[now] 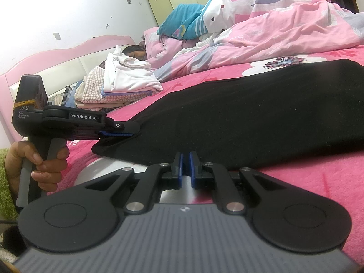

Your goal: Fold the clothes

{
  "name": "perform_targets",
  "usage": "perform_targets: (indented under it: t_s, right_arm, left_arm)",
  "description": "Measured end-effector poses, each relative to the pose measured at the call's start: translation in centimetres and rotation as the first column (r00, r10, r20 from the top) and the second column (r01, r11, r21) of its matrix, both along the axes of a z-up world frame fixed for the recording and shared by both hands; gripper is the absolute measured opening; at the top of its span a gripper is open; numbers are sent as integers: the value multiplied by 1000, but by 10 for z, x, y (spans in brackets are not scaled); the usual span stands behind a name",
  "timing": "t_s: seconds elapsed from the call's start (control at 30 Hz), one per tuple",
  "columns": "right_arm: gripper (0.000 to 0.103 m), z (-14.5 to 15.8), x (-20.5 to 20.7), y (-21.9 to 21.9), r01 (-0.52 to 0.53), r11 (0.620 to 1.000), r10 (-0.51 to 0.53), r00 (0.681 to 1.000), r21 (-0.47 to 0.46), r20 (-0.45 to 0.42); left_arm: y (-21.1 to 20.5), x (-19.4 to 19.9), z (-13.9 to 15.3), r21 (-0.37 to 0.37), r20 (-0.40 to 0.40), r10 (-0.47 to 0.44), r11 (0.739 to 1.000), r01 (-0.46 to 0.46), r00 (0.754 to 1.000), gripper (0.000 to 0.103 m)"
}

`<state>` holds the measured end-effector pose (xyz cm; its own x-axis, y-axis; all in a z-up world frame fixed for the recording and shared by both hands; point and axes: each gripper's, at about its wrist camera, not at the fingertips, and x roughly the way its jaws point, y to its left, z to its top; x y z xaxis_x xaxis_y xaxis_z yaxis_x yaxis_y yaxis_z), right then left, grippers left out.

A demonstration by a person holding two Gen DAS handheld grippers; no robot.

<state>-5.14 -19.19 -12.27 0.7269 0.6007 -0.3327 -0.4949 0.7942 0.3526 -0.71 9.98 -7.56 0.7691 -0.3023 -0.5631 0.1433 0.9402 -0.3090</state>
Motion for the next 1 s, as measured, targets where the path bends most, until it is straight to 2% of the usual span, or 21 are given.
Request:
perform_targets:
  t_s: [0.53,0.77,0.9,1.0]
  right_arm:
    - [5,1,1,-2,-2,1000,2,1000,-1,-1]
    - [6,15,-13,-7,-36,998,34,998,-42,-44]
    - [9,32,-24,-1,-86,994,86,996,-69,-3]
    - [9,44,-11,12,-77,993,80,996,-94,32]
  left_arm:
    - [0,-1,-1,-1,2,-5,1000,5,1000,23]
    - [2,-3,-3,-24,20,-20,999,21,1000,27]
    - [5,-4,-5,-52,30,-30,998,31,999,29]
    - [9,-4,-7,-80,35,-31,996,34,999,29]
